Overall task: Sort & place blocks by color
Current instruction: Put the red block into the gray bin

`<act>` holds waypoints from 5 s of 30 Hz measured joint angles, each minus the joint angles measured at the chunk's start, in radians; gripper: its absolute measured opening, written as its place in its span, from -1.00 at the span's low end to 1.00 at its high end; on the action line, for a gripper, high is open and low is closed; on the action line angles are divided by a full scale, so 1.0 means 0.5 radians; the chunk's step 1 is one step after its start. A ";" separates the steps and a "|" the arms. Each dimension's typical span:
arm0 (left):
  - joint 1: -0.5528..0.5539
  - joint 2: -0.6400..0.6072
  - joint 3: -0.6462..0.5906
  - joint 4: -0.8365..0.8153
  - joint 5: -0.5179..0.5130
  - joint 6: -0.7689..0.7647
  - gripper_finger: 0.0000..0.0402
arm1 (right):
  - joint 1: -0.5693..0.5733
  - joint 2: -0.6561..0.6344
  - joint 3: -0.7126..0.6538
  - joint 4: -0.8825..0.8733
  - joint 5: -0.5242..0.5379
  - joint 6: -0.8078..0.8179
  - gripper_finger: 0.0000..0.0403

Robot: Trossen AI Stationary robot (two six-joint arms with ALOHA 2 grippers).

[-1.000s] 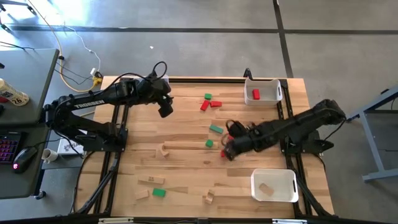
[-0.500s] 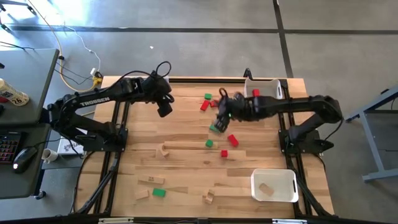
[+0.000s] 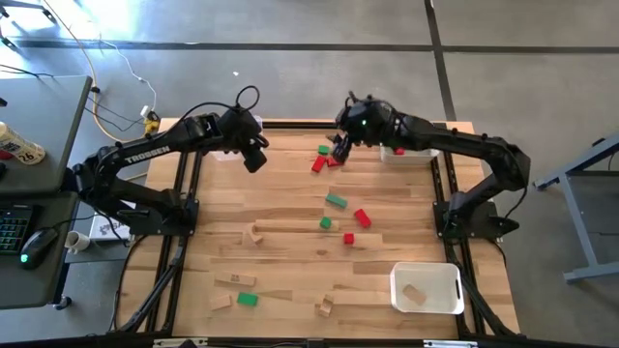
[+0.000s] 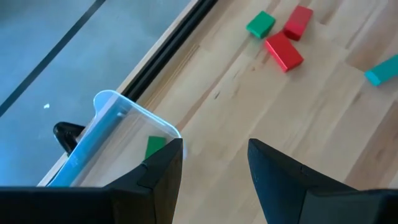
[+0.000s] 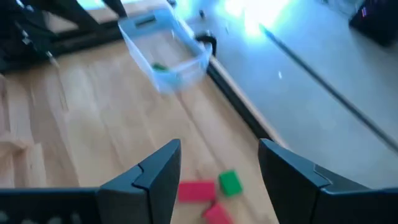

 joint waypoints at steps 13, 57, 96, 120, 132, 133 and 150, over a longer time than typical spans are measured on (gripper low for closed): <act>0.077 0.000 0.000 0.010 -0.001 -0.074 -0.15 | -0.391 0.002 0.000 0.205 -0.351 -0.186 0.03; 0.074 -0.001 -0.001 0.012 0.014 -0.231 -0.15 | -0.327 0.869 -0.002 -0.209 -0.518 -1.145 0.16; 0.071 -0.001 -0.002 0.014 0.016 -0.231 -0.15 | -0.327 0.976 -0.005 -0.520 -0.476 -0.763 -0.51; 0.066 0.005 -0.002 0.035 0.028 -0.322 -0.15 | -0.713 0.007 -0.005 -1.022 0.088 -0.356 -0.51; -0.026 0.006 -0.002 0.034 0.033 -0.322 -0.15 | -1.098 -0.013 -0.004 -1.316 0.208 0.182 -0.51; -0.029 0.006 -0.002 0.034 0.033 -0.322 -0.15 | -1.116 0.010 -0.004 -1.348 0.180 0.209 -0.51; -0.039 0.006 -0.002 0.019 0.076 -0.322 -0.15 | -1.181 0.595 -0.004 -1.579 0.060 0.075 -0.51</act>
